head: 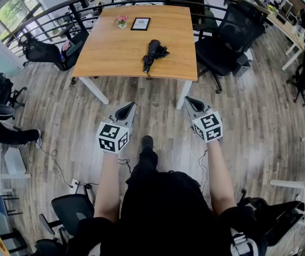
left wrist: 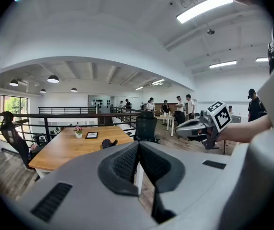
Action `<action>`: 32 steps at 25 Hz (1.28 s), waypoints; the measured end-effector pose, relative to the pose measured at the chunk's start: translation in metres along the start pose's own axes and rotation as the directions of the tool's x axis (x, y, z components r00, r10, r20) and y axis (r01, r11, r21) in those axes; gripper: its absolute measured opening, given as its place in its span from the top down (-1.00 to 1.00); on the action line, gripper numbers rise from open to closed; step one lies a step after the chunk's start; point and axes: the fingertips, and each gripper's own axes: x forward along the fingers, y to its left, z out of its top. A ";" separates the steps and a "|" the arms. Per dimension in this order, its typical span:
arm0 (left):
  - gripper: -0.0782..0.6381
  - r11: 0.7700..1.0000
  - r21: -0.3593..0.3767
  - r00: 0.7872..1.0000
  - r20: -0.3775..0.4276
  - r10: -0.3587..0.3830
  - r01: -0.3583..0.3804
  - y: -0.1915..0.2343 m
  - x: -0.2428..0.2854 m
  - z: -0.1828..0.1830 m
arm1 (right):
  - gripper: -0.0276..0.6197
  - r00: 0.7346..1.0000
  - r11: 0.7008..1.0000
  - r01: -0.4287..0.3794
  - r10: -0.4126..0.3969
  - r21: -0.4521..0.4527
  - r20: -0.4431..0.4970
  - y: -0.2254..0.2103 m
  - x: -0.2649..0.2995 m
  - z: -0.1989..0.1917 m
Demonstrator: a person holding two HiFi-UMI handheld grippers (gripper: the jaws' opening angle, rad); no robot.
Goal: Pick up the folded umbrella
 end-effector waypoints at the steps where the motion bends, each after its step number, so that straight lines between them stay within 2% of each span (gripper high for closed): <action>1: 0.72 1.000 -0.013 1.000 0.001 -0.002 0.002 0.005 0.006 -0.001 | 0.89 1.000 1.000 0.006 -0.006 -0.011 -0.001 -0.004 0.006 0.000; 4: 0.73 1.000 -0.029 1.000 -0.006 -0.009 0.009 0.017 0.021 -0.006 | 0.89 1.000 0.999 0.019 -0.020 -0.027 -0.005 -0.015 0.021 0.001; 11: 0.72 0.999 -0.031 0.998 -0.044 -0.038 0.036 0.038 0.054 -0.015 | 0.89 0.998 0.999 0.048 -0.048 -0.002 -0.037 -0.037 0.046 0.000; 16: 0.73 0.994 -0.092 0.997 -0.037 -0.063 0.060 0.052 0.074 -0.017 | 0.89 0.996 0.998 0.062 -0.061 0.012 -0.065 -0.051 0.063 -0.003; 22: 0.72 0.993 -0.096 0.996 -0.045 -0.074 0.070 0.071 0.091 -0.019 | 0.89 0.996 0.997 0.070 -0.068 0.025 -0.065 -0.059 0.083 0.001; 27: 0.72 0.991 -0.098 0.995 -0.039 -0.096 0.092 0.083 0.101 -0.017 | 0.89 0.995 0.997 0.078 -0.078 0.000 -0.062 -0.063 0.099 0.006; 29: 0.71 0.991 -0.097 0.994 -0.042 -0.101 0.097 0.087 0.105 -0.016 | 0.74 0.996 0.997 0.076 -0.076 -0.005 -0.056 -0.063 0.104 0.008; 32: 0.38 0.990 -0.097 0.993 -0.048 -0.104 0.099 0.093 0.111 -0.014 | 0.51 0.996 0.997 0.075 -0.076 -0.018 -0.043 -0.064 0.110 0.012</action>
